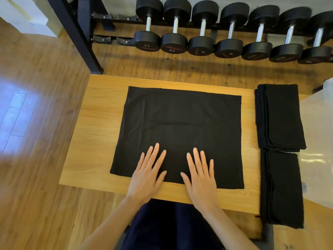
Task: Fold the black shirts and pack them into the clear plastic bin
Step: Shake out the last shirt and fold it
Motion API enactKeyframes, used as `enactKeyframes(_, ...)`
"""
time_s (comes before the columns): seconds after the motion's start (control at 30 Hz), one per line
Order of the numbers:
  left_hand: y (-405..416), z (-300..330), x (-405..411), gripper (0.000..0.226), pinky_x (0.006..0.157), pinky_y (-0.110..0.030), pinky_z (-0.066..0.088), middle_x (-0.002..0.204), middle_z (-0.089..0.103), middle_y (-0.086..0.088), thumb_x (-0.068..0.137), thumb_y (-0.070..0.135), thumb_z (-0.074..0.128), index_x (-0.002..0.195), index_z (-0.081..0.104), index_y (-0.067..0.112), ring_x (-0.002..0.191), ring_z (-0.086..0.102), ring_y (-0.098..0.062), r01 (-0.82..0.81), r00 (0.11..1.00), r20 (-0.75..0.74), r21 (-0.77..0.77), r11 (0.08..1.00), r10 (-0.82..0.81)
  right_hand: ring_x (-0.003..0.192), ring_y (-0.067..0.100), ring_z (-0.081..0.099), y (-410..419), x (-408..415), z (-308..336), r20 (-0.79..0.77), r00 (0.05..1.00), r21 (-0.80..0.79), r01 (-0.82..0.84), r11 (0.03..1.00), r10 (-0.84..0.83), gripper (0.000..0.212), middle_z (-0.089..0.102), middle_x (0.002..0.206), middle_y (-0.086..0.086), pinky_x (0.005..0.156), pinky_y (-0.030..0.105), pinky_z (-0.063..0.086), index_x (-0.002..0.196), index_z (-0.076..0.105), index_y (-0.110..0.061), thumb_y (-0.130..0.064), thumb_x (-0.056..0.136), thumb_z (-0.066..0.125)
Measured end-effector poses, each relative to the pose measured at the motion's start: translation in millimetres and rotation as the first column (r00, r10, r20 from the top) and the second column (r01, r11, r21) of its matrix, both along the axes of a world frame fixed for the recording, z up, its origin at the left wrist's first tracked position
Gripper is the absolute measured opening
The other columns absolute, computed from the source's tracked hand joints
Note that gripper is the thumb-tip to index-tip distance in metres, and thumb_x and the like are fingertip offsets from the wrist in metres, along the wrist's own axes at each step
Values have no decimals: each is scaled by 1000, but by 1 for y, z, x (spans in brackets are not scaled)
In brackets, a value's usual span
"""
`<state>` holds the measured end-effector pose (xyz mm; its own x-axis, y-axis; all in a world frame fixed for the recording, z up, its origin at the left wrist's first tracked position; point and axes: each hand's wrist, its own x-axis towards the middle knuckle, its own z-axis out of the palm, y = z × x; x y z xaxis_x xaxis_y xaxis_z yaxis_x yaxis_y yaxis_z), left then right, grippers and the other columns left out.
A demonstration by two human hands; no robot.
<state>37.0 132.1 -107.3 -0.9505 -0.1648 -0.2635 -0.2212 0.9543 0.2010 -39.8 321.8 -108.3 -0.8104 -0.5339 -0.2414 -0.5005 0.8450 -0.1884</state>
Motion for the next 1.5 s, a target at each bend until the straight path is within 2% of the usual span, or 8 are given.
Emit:
enactKeyframes(0.2,-25,1,30,64,121,-36,1,164,4,-7,99,51,21,155,11,21,151,2,-21,-108,994,-15,-34,994,107,150,25,8,52,-11,0,-17,998,17,64,998,-63,63,15,162,6,119,47,16,153,21,-19,-53,99,20)
enactKeyframes(0.43,-46,17,64,66,120,-38,11,164,0,-1,98,53,21,155,16,20,151,-2,-14,-241,969,-40,88,966,246,150,18,6,88,-20,8,33,999,-40,11,999,-10,64,13,162,1,119,43,17,153,19,-19,-53,99,20)
enactKeyframes(0.6,-64,33,92,55,110,-38,34,160,20,-5,97,36,39,147,36,12,142,31,-19,-245,963,-78,146,958,258,145,16,22,112,-22,28,-11,1000,-159,-26,987,25,56,33,154,0,114,40,23,144,41,-16,-42,96,51)
enactKeyframes(0.7,-72,40,99,41,86,-39,57,146,40,-6,90,13,64,130,53,10,109,62,-22,-241,959,-120,145,960,258,129,20,45,128,-25,35,-64,995,-167,-80,983,70,46,59,129,5,103,38,40,118,66,-11,-19,76,81)
enactKeyframes(1.13,-101,49,65,16,63,-26,51,94,66,-1,77,4,77,92,72,9,80,67,-17,-67,986,-153,13,998,68,84,19,69,134,-61,47,-137,918,-6,-377,926,372,34,70,90,2,72,32,59,85,77,-12,-6,55,91)
enactKeyframes(1.3,-107,56,52,12,72,-27,47,89,63,7,79,14,76,87,69,18,78,61,-14,-55,993,-106,20,998,56,96,9,59,129,-76,61,97,979,-142,-165,976,180,14,65,94,-10,90,24,45,89,68,-23,-12,79,73)
enactKeyframes(1.4,-113,66,40,3,89,-30,45,94,65,12,83,29,61,84,60,32,91,62,-10,-64,994,-75,150,987,76,94,3,56,119,-93,77,319,947,-300,150,942,-50,10,65,93,-13,83,14,36,88,67,-21,-11,87,65)
enactKeyframes(1.5,-116,78,21,18,86,-29,48,96,69,16,82,20,66,78,56,34,95,62,-3,-254,964,17,355,900,265,86,8,61,105,-116,87,463,874,-404,356,843,-147,12,66,82,-3,79,24,43,82,66,-16,-5,87,63)
